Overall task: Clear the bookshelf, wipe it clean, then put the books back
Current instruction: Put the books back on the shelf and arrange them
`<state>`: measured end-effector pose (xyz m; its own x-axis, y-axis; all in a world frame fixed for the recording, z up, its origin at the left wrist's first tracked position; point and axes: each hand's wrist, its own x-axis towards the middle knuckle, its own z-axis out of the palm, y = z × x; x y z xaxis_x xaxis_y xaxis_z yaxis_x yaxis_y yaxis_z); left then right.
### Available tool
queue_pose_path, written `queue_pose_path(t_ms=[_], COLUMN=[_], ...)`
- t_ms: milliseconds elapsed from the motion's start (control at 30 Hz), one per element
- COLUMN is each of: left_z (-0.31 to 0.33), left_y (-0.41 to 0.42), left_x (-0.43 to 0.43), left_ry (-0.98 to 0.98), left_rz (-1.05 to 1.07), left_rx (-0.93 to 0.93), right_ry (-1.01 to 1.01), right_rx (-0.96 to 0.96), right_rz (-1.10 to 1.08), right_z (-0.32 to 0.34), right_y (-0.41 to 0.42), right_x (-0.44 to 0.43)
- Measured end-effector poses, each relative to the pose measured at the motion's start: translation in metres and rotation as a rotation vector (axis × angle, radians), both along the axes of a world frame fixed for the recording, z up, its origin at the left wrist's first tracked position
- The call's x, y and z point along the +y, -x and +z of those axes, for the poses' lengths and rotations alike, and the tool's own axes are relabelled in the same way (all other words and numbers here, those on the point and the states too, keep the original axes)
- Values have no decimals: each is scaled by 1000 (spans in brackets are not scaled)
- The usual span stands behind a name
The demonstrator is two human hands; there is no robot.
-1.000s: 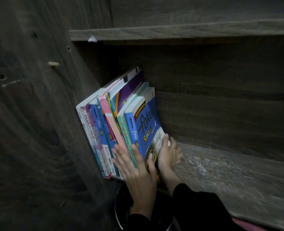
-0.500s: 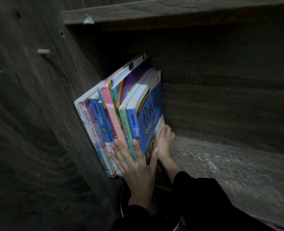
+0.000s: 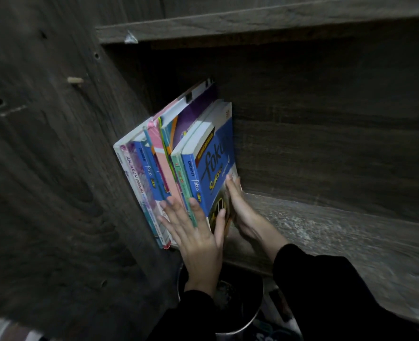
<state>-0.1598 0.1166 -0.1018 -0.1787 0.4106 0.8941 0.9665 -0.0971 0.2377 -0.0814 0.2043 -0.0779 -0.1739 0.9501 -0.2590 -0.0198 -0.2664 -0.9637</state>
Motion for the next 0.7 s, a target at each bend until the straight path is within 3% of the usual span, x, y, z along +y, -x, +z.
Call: queue_pose_path(t_ms=[133,400,567,700], left_z=[4,22,41,39], left_y=[4,2,-10,-24], left_x=[-7,-45,-66,-78], left_ry=[62,150,71,133], left_rz=[-17,-149,-213,-401], left_rx=[5,-95,-96,-141], right_ry=[19,66,-9,-173], right_rx=[118,-120,-62,89], right_rz=[114,153,32,-247], right_z=[3,20,29,27], right_y=[-14,-36,-37,-48], right_x=[-23,-65,-79,-92])
